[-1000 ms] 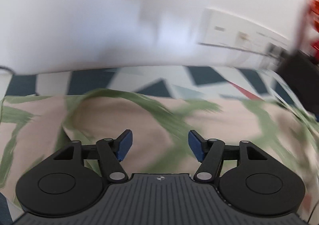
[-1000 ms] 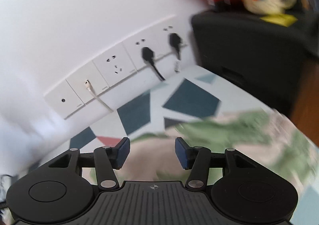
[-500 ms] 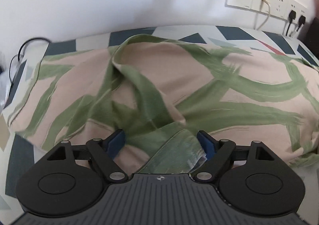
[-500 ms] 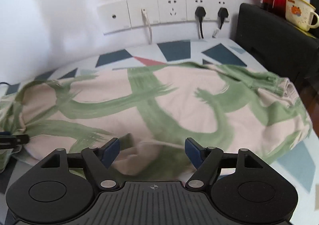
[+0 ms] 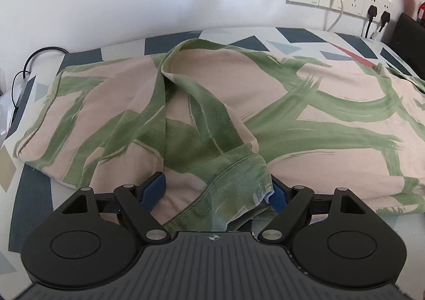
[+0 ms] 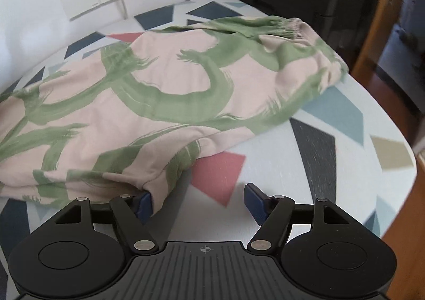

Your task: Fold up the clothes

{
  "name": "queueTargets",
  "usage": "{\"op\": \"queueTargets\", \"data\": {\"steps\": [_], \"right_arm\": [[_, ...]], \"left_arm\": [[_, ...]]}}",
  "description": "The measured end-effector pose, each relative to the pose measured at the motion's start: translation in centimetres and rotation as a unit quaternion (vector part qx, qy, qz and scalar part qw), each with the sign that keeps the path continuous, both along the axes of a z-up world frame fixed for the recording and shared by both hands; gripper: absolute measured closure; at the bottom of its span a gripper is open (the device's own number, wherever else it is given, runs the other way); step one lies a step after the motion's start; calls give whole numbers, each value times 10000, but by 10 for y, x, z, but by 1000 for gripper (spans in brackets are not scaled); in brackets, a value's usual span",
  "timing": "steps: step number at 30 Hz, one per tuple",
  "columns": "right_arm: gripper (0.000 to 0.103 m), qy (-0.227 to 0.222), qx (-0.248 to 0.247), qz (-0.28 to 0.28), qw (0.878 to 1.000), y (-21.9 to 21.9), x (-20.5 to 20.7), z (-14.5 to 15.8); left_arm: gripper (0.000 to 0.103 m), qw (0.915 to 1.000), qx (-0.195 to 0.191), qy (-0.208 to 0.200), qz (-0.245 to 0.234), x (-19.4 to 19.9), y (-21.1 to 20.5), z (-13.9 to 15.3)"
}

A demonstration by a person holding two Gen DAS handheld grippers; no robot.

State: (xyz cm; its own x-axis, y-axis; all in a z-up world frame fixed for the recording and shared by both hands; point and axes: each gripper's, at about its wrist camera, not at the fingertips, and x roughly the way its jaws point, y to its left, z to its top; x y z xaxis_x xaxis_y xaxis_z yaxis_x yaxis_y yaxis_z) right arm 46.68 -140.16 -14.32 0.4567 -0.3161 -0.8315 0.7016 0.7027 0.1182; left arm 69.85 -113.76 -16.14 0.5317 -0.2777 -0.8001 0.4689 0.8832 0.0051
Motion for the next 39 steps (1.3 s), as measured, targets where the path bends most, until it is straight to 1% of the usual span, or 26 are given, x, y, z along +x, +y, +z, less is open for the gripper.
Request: {"op": "queueTargets", "data": {"steps": [1,2,3,4,6,8,9,10,11,15,16,17,18,19,20,21,22,23,26,29,31,34,36,37,38,39], "right_arm": [[43,-206,51,-126,9997,0,-4,0],[43,-434,107,-224,9988,-1,-9,1],[42,-661,162,-321,9972,-2,-14,3],[39,-721,142,-364,9966,-2,-17,3],[38,-430,-152,-238,9987,3,-10,1],[35,-264,-548,81,9981,16,-1,2],[33,-206,-756,265,9966,23,4,3],[24,-147,-963,449,9942,30,9,3],[21,-88,-1169,633,9911,37,14,4],[23,112,-1906,1321,9727,63,33,7],[30,118,-1916,1389,9715,64,36,7],[42,142,-1851,1389,9728,62,38,6],[50,172,-1725,1341,9757,58,39,4],[66,189,-1563,1273,9793,53,39,3],[75,172,-1382,1204,9829,47,38,1],[80,107,-1205,1133,9862,42,35,1],[93,11,-1077,1063,9885,38,32,2],[95,-87,-981,1000,9901,35,28,3],[97,-246,-869,919,9917,30,15,5],[97,-250,-841,843,9926,27,-1,8],[97,-219,-710,685,9949,23,-11,11],[96,-314,-298,486,9979,16,-28,11],[92,-243,-38,493,9985,14,-35,7],[87,-255,142,462,9985,11,-39,7],[82,-333,320,382,9982,7,-44,8],[69,-423,463,259,9977,4,-50,12]], "left_arm": [[21,10000,-4,44,16,1,0,1],[21,10000,-34,59,20,2,1,3],[21,10000,-47,39,-15,2,1,4],[21,10000,-55,12,-60,1,0,5],[21,9999,50,-27,-160,2,-2,4],[21,9997,79,-30,-212,3,-1,4],[21,9997,57,-30,-241,4,1,5],[21,9996,26,-29,-272,4,4,7],[21,9996,46,-57,-281,4,7,7],[21,9992,180,-194,-298,2,18,9],[21,9991,213,-229,-302,2,21,9],[21,9989,247,-263,-306,1,24,10],[21,9987,280,-297,-310,1,27,10],[21,9985,313,-332,-314,0,30,11],[21,9982,347,-366,-318,0,33,11],[21,9980,380,-400,-322,0,36,12],[21,9977,414,-435,-327,-1,38,12],[21,9975,448,-466,-290,0,39,11],[21,9968,586,-539,80,8,39,10],[21,9948,641,-523,587,16,49,11],[21,9948,606,-408,707,19,55,9],[21,9948,685,-403,640,14,54,9],[21,9940,791,-414,631,8,51,12],[21,9935,801,-397,706,5,51,16],[21,9930,754,-380,820,2,52,21],[21,9922,661,-402,974,-3,54,28]]}}
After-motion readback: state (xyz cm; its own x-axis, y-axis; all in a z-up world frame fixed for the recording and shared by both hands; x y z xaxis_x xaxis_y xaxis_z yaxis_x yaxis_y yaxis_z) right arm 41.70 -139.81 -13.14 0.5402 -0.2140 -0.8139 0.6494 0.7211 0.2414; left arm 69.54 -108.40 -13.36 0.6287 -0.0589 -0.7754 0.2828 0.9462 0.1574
